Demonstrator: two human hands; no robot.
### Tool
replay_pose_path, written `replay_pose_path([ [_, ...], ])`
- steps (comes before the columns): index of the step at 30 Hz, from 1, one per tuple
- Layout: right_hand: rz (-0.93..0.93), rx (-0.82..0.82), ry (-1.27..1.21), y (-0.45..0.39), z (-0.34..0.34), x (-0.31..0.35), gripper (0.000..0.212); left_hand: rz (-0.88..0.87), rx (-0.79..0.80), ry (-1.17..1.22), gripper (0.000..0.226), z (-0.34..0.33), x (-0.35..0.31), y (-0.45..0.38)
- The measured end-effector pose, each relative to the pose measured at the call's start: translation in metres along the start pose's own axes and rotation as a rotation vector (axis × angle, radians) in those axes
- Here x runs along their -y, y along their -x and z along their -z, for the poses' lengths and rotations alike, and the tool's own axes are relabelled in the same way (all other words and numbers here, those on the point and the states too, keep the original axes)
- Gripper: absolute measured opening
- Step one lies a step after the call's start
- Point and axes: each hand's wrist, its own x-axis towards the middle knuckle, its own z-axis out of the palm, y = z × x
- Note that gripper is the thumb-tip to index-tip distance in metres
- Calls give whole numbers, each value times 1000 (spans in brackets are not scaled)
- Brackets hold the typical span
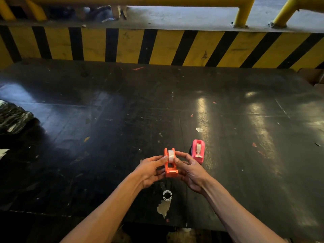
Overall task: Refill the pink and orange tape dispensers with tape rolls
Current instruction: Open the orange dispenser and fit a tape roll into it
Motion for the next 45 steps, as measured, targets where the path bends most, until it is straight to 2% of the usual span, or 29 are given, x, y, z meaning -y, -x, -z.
replay_pose_path([
  [5,-17,-19,26,-3,-1,1,36,-46,-11,-37,42,-2,6,0],
  [9,-30,-26,5,-4,6,-3,39,-123,136,-196,74,12,5,0],
  [12,-31,-1,-9,-2,9,-1,39,-159,279,-435,90,23,-3,6],
  [14,-32,25,-10,0,8,-1,41,-190,268,-574,94,24,-6,8],
  [17,-25,34,-1,0,7,-2,49,-237,231,-690,95,20,-5,10],
  [20,-30,16,26,0,8,-3,51,-261,230,-696,94,16,3,11],
  [23,-11,-29,67,-1,9,-4,39,-295,165,-704,94,15,12,7],
  [25,18,-56,113,-3,9,-6,31,-333,102,-791,94,17,16,3],
  [30,14,-40,295,-9,15,-11,24,-404,-8,-963,59,26,12,-7],
  [32,-1,-8,379,-12,16,-13,24,-405,-39,-1028,58,32,9,-13],
  [36,-30,1,510,-23,13,-13,24,-401,-29,-1190,73,38,7,-26],
  [45,-37,-146,694,-63,10,-31,19,-380,-13,-1610,57,37,-6,-66],
])
